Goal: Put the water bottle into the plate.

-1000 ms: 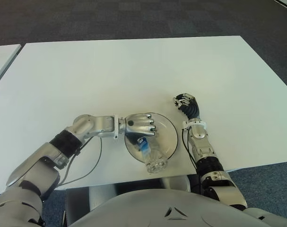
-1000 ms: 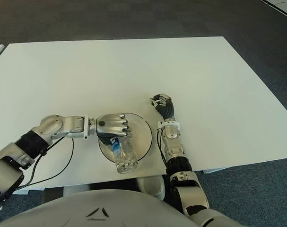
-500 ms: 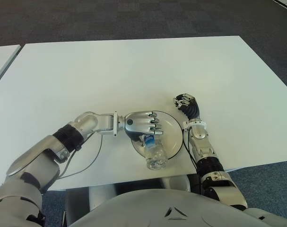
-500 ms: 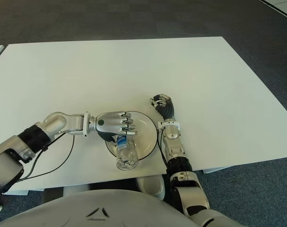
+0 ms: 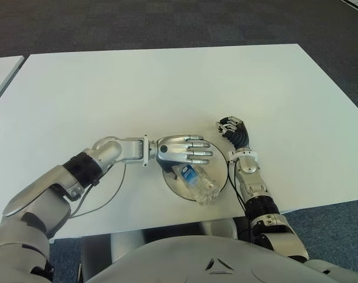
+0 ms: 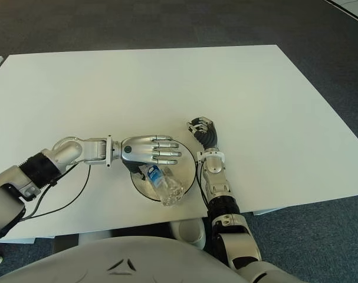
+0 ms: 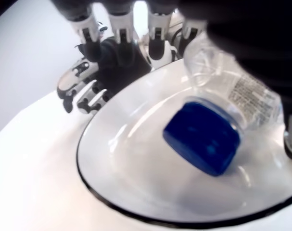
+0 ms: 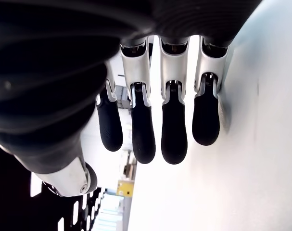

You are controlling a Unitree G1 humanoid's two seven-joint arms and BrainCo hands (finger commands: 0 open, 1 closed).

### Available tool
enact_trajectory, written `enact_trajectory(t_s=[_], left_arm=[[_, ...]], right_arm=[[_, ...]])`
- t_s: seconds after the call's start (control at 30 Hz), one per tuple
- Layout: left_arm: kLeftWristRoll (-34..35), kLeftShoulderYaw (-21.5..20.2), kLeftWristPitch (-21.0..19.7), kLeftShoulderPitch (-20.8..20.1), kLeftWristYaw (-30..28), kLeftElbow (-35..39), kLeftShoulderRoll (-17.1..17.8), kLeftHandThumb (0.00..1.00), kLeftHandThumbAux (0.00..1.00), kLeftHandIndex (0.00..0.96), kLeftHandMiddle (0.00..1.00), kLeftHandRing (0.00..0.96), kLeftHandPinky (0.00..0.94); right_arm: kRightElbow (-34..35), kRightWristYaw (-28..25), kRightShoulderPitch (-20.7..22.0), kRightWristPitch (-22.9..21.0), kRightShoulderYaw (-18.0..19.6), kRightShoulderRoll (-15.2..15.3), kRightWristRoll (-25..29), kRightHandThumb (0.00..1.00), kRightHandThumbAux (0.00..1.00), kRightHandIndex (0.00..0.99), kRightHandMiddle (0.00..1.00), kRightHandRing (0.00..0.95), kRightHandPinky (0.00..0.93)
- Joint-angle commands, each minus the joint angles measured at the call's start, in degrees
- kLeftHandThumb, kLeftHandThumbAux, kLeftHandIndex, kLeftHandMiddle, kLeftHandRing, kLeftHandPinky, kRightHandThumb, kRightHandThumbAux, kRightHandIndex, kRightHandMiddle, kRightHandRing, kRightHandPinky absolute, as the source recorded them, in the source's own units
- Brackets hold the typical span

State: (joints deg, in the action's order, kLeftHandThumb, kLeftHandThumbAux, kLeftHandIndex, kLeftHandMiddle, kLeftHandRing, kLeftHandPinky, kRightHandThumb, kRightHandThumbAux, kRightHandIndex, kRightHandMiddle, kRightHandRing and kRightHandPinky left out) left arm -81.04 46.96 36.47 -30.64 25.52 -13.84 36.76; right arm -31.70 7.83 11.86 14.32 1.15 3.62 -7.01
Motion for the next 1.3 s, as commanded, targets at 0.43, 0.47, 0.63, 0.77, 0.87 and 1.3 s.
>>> enact_trajectory(t_s=[0.43, 0.47, 0.63, 0.77, 0.87, 1.3], left_arm=[[-1.7, 0.0, -5.9, 2.4, 1.2, 0.4, 1.0, 0.248, 0.38, 0.0, 0.0, 0.0, 0.0], [-1.7, 0.0, -6.0, 2.4, 1.5, 0.3, 1.0, 0.246, 0.377, 0.0, 0.0, 0.0, 0.0], [-1.7, 0.0, -7.0, 2.3, 3.3, -0.8, 0.5, 0.236, 0.366, 0.0, 0.0, 0.0, 0.0], [-1.1, -0.1, -7.3, 1.7, 4.5, -1.9, 0.1, 0.221, 0.361, 0.0, 0.0, 0.0, 0.0], [-0.4, -0.3, -7.2, 1.2, 5.4, -2.9, -0.3, 0.211, 0.359, 0.0, 0.0, 0.0, 0.0], [9.9, -5.5, -4.8, -4.4, 3.6, -12.0, -4.1, 0.197, 0.372, 0.0, 0.0, 0.0, 0.0]], right_arm=[[0.1, 1.4, -0.4, -2.0, -0.2, -0.2, -0.9, 0.706, 0.729, 0.431, 0.477, 0.541, 0.592], [0.1, 1.5, -0.4, -2.2, -0.2, -0.3, -0.9, 0.707, 0.729, 0.431, 0.473, 0.537, 0.584], [0.4, 2.5, -0.3, -2.7, -0.2, -0.4, -1.3, 0.706, 0.73, 0.43, 0.46, 0.519, 0.554], [0.8, 3.0, -0.4, -3.0, -0.4, -0.4, -1.6, 0.706, 0.73, 0.429, 0.447, 0.493, 0.516], [1.0, 3.3, -0.5, -3.1, -0.6, -0.4, -1.8, 0.706, 0.73, 0.43, 0.433, 0.463, 0.471], [0.3, 1.8, -0.1, -2.2, -0.6, 0.1, -1.6, 0.705, 0.73, 0.432, 0.495, 0.534, 0.576]])
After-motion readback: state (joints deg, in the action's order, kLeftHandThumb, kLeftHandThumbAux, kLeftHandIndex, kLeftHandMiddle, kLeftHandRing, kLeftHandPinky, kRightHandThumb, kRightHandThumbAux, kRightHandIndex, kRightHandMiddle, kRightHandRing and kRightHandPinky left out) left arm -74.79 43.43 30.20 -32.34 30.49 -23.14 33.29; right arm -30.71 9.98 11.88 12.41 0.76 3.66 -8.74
